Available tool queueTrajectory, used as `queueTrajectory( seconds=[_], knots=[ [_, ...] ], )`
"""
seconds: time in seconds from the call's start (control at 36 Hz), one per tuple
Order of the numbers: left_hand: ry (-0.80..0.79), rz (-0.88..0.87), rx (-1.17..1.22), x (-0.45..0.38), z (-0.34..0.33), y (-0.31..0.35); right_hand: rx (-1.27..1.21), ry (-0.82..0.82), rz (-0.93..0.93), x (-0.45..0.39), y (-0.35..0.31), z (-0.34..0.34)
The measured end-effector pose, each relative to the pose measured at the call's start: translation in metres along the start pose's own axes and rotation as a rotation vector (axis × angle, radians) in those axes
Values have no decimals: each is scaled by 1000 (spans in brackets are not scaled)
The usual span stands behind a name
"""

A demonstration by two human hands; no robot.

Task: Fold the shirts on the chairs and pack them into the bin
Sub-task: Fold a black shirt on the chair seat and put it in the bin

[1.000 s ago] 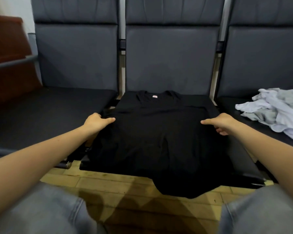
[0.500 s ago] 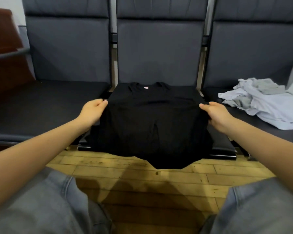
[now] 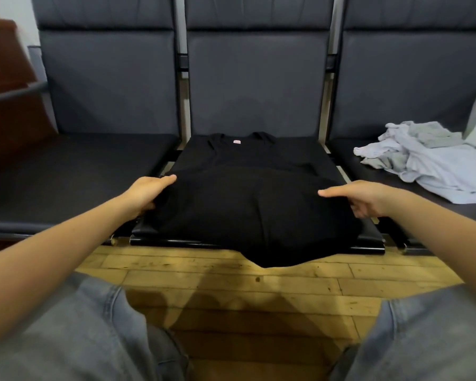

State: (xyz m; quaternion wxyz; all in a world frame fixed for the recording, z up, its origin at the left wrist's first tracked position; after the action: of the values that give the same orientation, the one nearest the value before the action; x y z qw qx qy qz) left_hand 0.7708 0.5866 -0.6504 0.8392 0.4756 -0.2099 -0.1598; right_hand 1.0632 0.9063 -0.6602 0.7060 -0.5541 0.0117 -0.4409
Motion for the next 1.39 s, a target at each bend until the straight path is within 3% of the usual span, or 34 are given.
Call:
queueTrajectory(
  seconds=[0.08,0.14,0.22,0.31,0.39,0.44,0.58,0.67,0.75,1.14,1.25,1.39],
  knots=[
    [-75,-104,-352,8,4,3,176,-23,92,18,-5,-3],
    [-27,-170,-374,10,6,4,160,-13,186,27,-9,-7],
    [-5,-253,-38,11,4,11,-54,-16,303,32,-12,-14],
    [-127,-145,476,11,1,15,-298,-27,279,35,-18,-18],
    [-138,-47,587,15,7,16,-417,-58,188,38,-23,-12],
    [-137,-38,418,18,14,11,-370,-45,130,37,-19,-4],
    [-125,-189,-558,18,21,-13,20,-3,87,28,9,10],
    [-75,-230,-713,22,16,-13,312,-103,74,29,20,9],
    [-19,-236,-781,18,10,-11,385,-61,77,24,18,10],
    [96,-101,-209,-24,-26,5,340,269,143,-20,-9,5],
    [135,-42,115,-33,-33,11,325,358,188,-40,-17,3],
    [89,154,440,-53,-30,14,347,434,242,-59,-26,-2]
  ],
)
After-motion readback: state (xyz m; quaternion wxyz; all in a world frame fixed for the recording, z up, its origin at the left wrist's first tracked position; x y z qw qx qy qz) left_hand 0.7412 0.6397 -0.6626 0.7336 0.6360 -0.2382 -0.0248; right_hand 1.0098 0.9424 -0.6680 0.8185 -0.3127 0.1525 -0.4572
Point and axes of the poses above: each hand's wrist, its own x-axis away from the middle knuckle, its own z-axis out of the back of the hand, y = z × x, the point moved 5 cm from there along -x, towards the middle knuckle, and after that the axes turned 2 degrees about y, right-handed, at the moved point
